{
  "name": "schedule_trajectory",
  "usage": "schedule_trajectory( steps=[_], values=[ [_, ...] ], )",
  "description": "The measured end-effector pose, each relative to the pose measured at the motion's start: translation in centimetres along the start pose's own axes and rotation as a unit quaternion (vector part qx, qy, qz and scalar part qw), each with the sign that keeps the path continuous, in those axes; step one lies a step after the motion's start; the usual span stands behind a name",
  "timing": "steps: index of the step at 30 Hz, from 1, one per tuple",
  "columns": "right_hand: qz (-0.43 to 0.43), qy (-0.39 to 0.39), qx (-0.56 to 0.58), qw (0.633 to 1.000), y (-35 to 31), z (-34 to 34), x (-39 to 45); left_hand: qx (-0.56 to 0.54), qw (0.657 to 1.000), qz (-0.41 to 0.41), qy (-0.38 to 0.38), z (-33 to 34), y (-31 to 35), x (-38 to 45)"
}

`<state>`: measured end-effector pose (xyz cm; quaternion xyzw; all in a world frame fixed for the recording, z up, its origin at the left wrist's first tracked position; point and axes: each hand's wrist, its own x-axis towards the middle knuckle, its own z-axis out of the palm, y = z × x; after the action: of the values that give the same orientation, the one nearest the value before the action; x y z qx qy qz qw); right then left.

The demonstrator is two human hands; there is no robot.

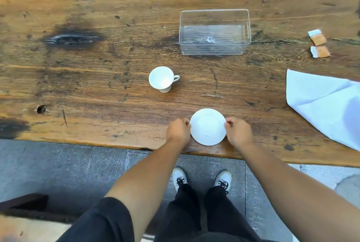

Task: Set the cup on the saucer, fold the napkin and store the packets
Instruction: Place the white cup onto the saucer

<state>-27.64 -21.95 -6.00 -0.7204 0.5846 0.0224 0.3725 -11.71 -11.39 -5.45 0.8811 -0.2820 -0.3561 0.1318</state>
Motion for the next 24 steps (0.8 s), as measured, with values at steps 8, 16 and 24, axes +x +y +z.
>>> schedule_trajectory(
  steps=[8, 16, 24],
  values=[
    [-0.048, 0.022, -0.034, 0.998, -2.0, -1.2, 0.3, -0.050, 0.998, 0.005, 0.038, -1.7, -0.7, 0.7],
    [-0.177, -0.037, 0.023, 0.983, -15.7, 0.4, 5.8, -0.241, 0.935, -0.076, 0.250, -11.1, -3.0, 5.7],
    [-0.136, -0.105, 0.069, 0.983, -19.9, 4.1, 8.4, -0.311, 0.940, -0.060, 0.128, -13.0, -3.1, 9.8]
  ],
)
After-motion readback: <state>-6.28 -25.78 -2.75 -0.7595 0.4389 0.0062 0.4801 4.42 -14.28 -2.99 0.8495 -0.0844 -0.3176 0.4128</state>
